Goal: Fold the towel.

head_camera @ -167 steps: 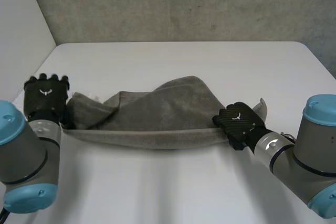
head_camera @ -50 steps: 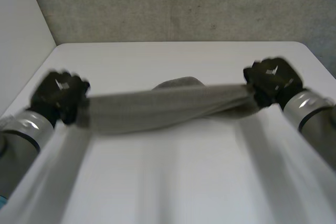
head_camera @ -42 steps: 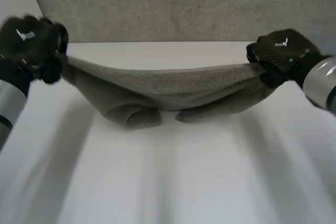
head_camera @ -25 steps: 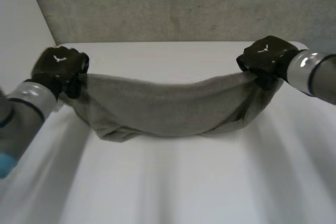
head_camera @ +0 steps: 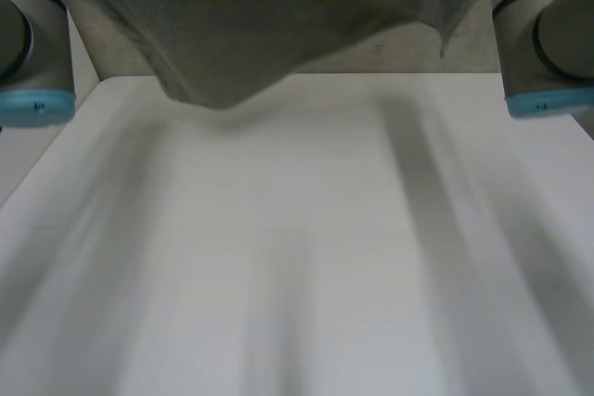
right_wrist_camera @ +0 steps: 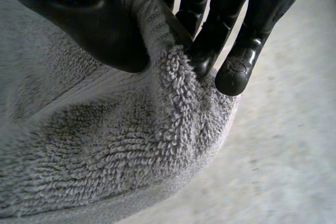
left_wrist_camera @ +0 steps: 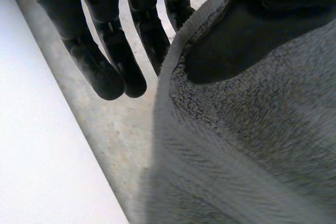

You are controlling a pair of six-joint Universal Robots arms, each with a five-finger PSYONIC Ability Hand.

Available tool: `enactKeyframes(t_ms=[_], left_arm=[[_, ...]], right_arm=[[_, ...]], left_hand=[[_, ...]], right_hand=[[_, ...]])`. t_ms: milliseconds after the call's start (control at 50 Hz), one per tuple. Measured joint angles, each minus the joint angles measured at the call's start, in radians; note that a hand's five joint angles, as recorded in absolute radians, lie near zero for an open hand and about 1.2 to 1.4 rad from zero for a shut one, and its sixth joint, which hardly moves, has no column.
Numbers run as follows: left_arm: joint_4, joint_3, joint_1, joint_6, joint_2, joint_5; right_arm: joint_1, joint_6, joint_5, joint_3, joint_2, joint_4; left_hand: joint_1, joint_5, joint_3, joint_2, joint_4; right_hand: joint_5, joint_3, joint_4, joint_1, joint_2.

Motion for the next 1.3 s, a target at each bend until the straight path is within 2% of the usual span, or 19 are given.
enactKeyframes(t_ms=[200,300,420,480,500,540,560,600,680,880,1080,1120,1180,1240,1260,1300], left_arm=[[0.025,-0.401,0.006,0.0,0.041,0.091],[0.098,-0.653,0.016,0.011,0.049,0.149],[0.196,-0.852,0.019,0.063,0.036,0.192],[0.231,-0.925,0.02,0.124,0.016,0.211],[0.233,-0.931,0.02,0.134,0.013,0.213],[0.242,-0.954,0.021,0.182,0.0,0.222],[0.244,-0.96,0.021,0.204,-0.004,0.225],[0.245,-0.964,0.022,0.232,-0.009,0.228],[0.245,-0.96,0.023,0.266,-0.01,0.228],[0.244,-0.953,0.029,0.266,-0.001,0.222],[0.244,-0.96,0.045,0.264,0.001,0.221],[0.244,-0.96,0.046,0.264,0.001,0.221],[0.244,-0.961,0.047,0.264,0.002,0.22],[0.244,-0.962,0.047,0.264,0.002,0.22],[0.244,-0.963,0.047,0.264,0.002,0.22],[0.244,-0.964,0.047,0.264,0.003,0.22]], right_arm=[[-0.018,0.013,-0.111,0.196,-0.02,0.276],[-0.039,0.009,-0.191,0.364,-0.028,0.384],[-0.069,0.008,-0.246,0.555,-0.024,0.419],[-0.082,0.01,-0.257,0.634,-0.019,0.418],[-0.083,0.011,-0.258,0.642,-0.018,0.417],[-0.089,0.014,-0.259,0.672,-0.014,0.414],[-0.09,0.015,-0.259,0.681,-0.013,0.412],[-0.093,0.017,-0.257,0.691,-0.012,0.409],[-0.102,0.031,-0.254,0.703,-0.016,0.403],[-0.133,0.116,-0.252,0.702,-0.026,0.382],[-0.142,0.125,-0.248,0.681,-0.033,0.386],[-0.141,0.126,-0.246,0.674,-0.042,0.393],[-0.14,0.127,-0.247,0.67,-0.056,0.4],[-0.139,0.13,-0.248,0.668,-0.068,0.404],[-0.138,0.131,-0.248,0.667,-0.069,0.404],[-0.137,0.133,-0.248,0.664,-0.073,0.406]], left_hand=[[0.005,0.001,0.001,0.0,0.0],[0.006,0.001,0.001,0.0,0.0],[0.005,0.001,0.001,0.0,0.0],[0.005,0.001,0.002,0.0,0.0],[0.005,0.001,0.002,0.0,0.0],[0.005,0.001,0.002,0.0,0.0],[0.005,0.001,0.002,0.0,0.0],[0.005,0.001,0.002,0.0,0.0],[0.005,0.001,0.002,0.0,0.0],[0.005,0.001,0.002,0.0,0.0],[0.006,0.001,0.002,0.0,0.0],[0.006,0.001,0.002,0.0,0.0],[0.009,0.001,0.002,0.0,0.0],[0.009,0.001,0.002,0.0,0.0],[0.009,0.001,0.002,0.0,0.0],[0.009,0.001,0.002,0.0,0.0]], right_hand=[[0.0,0.0,0.0,0.0,0.0],[0.0,0.0,0.0,0.0,0.0],[0.0,0.0,0.0,0.0,0.0],[-0.017,-0.015,-0.021,-0.016,-0.018],[-0.033,-0.033,-0.041,-0.034,-0.038],[-0.251,-0.238,-0.248,-0.257,-0.252],[-0.429,-0.422,-0.42,-0.432,-0.441],[-0.603,-0.574,-0.587,-0.591,-0.595],[-0.73,-0.667,-0.702,-0.696,-0.673],[-0.735,-0.667,-0.705,-0.701,-0.673],[-0.748,-0.691,-0.711,-0.714,-0.688],[-0.507,-0.498,-0.506,-0.505,-0.497],[-0.288,-0.272,-0.286,-0.27,-0.268],[-0.202,-0.189,-0.198,-0.183,-0.203],[-0.235,-0.219,-0.229,-0.227,-0.247],[-0.51,-0.497,-0.504,-0.509,-0.519]])
